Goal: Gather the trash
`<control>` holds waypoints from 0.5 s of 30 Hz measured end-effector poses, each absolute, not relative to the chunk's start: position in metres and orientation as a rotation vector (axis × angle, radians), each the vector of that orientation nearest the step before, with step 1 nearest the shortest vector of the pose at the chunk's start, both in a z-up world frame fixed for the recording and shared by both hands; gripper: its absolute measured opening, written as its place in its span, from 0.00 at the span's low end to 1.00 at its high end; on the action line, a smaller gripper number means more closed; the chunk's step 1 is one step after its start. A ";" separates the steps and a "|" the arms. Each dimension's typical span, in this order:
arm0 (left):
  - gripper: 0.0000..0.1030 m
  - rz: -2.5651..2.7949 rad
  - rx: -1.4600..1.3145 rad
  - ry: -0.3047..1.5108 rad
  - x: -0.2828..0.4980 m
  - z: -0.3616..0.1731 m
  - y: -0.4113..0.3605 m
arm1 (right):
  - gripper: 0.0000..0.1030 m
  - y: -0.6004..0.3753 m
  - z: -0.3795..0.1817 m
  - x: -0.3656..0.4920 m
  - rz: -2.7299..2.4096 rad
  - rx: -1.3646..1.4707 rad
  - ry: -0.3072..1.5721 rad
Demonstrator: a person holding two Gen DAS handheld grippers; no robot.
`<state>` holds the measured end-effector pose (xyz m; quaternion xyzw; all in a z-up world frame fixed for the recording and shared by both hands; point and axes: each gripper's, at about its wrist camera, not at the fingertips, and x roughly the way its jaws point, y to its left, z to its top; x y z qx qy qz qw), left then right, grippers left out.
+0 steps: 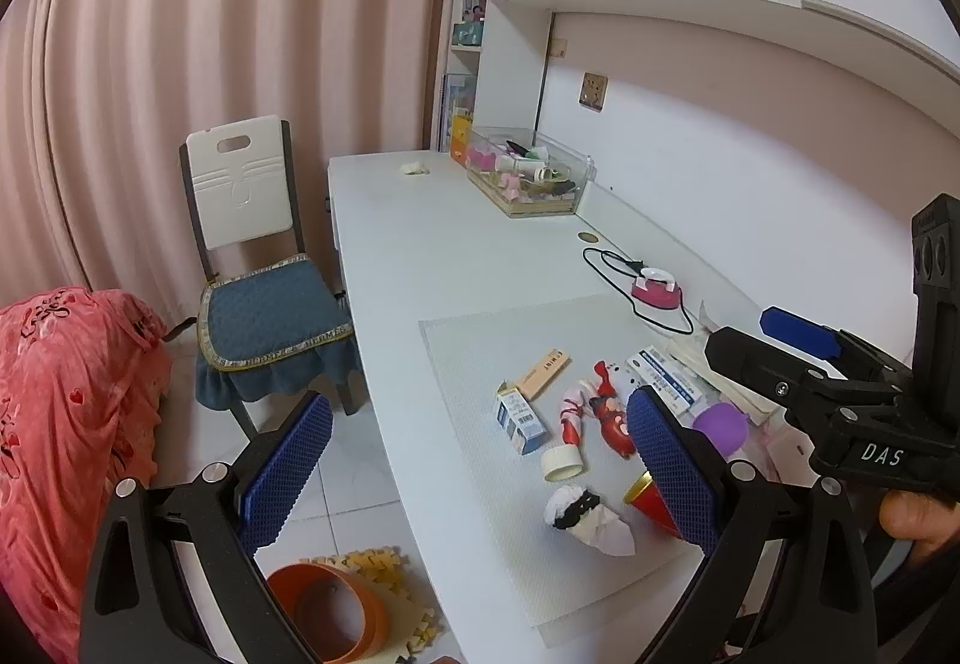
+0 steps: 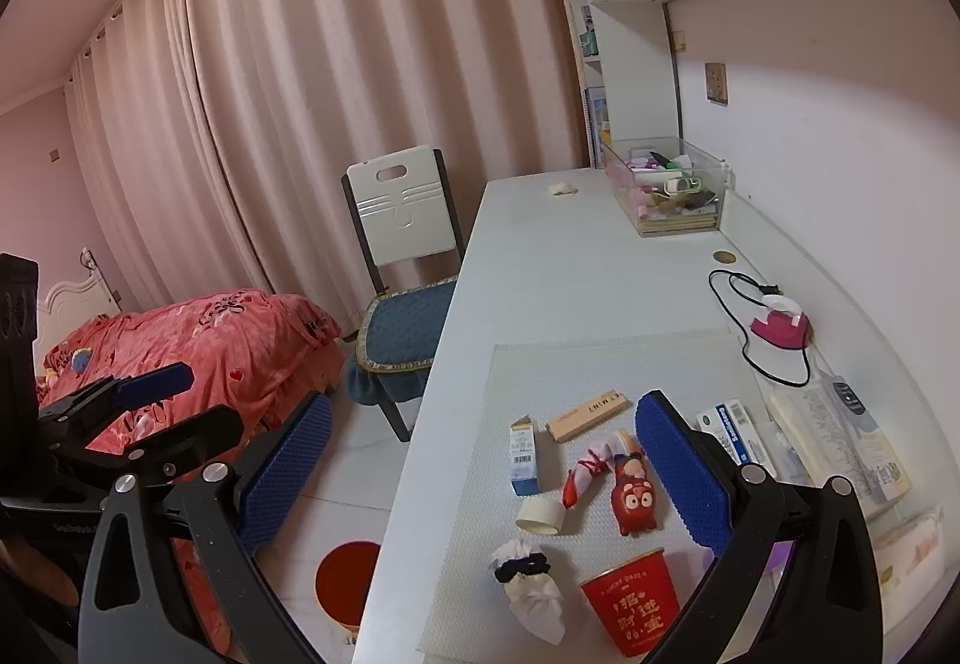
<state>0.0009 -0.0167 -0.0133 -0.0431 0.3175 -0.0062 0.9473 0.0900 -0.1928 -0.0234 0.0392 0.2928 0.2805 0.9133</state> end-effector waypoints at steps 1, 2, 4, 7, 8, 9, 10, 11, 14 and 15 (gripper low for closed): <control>0.94 -0.016 -0.088 0.647 0.000 -0.014 -0.016 | 0.96 -0.193 -0.024 0.090 0.578 0.081 0.603; 0.94 -0.021 -0.086 0.650 0.000 -0.014 -0.017 | 0.96 -0.193 -0.024 0.090 0.577 0.080 0.603; 0.94 -0.029 -0.083 0.655 0.000 -0.015 -0.018 | 0.96 -0.194 -0.025 0.088 0.571 0.082 0.604; 0.94 -0.051 -0.072 0.671 0.002 -0.016 -0.022 | 0.96 -0.199 -0.027 0.086 0.560 0.087 0.608; 0.94 -0.057 -0.068 0.675 0.003 -0.017 -0.023 | 0.96 -0.201 -0.027 0.086 0.554 0.090 0.610; 0.94 -0.063 -0.061 0.680 0.004 -0.017 -0.025 | 0.96 -0.203 -0.027 0.085 0.547 0.093 0.611; 0.94 -0.071 -0.057 0.685 0.004 -0.018 -0.026 | 0.96 -0.205 -0.028 0.085 0.539 0.095 0.612; 0.94 -0.081 -0.053 0.689 0.005 -0.019 -0.028 | 0.96 -0.208 -0.028 0.084 0.531 0.099 0.614; 0.94 -0.109 -0.044 0.699 0.007 -0.020 -0.033 | 0.96 -0.216 -0.030 0.082 0.507 0.110 0.619; 0.94 -0.119 -0.036 0.704 0.008 -0.021 -0.035 | 0.96 -0.219 -0.030 0.081 0.497 0.114 0.620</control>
